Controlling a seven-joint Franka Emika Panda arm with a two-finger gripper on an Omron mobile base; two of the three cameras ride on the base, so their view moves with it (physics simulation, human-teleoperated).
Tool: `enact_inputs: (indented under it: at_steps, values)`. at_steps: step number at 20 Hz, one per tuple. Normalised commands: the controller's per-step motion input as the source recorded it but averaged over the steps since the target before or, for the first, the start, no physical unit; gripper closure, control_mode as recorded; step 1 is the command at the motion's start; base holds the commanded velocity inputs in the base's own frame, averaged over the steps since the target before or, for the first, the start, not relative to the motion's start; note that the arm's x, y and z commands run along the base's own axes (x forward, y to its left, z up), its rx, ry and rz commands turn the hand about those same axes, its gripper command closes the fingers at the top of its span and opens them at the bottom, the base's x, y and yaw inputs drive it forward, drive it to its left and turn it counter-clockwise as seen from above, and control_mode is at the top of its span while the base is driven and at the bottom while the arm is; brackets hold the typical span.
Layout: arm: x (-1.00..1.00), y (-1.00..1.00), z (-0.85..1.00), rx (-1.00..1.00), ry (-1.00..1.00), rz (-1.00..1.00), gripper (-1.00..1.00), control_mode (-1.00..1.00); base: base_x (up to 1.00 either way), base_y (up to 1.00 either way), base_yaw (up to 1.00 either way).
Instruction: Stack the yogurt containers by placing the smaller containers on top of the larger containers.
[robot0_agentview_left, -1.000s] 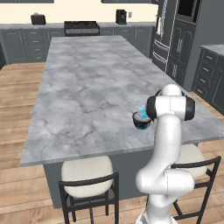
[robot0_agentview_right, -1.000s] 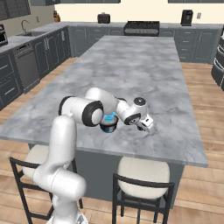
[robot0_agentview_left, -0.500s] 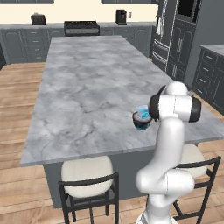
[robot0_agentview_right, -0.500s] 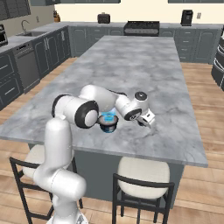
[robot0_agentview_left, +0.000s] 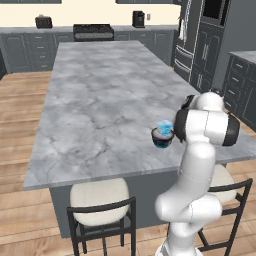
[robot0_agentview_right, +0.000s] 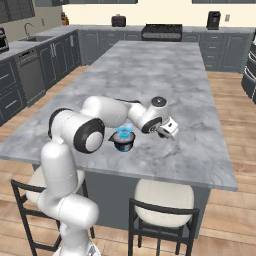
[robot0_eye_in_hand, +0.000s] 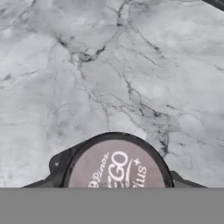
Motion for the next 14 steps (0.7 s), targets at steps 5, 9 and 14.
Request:
enact_inputs:
  at_steps: [5,9,14]
  values:
    - [-0.31,0.17,0.51,-0.1,0.0,0.0,1.0,-1.0,0.0,0.0,0.0]
    - [-0.38,0.2,0.54,-0.06,0.0,0.02,1.0,-1.0,0.0,0.0,0.0]
    - [-0.29,0.18,0.58,0.0,0.06,0.01,1.0,-1.0,0.0,0.0,0.0]
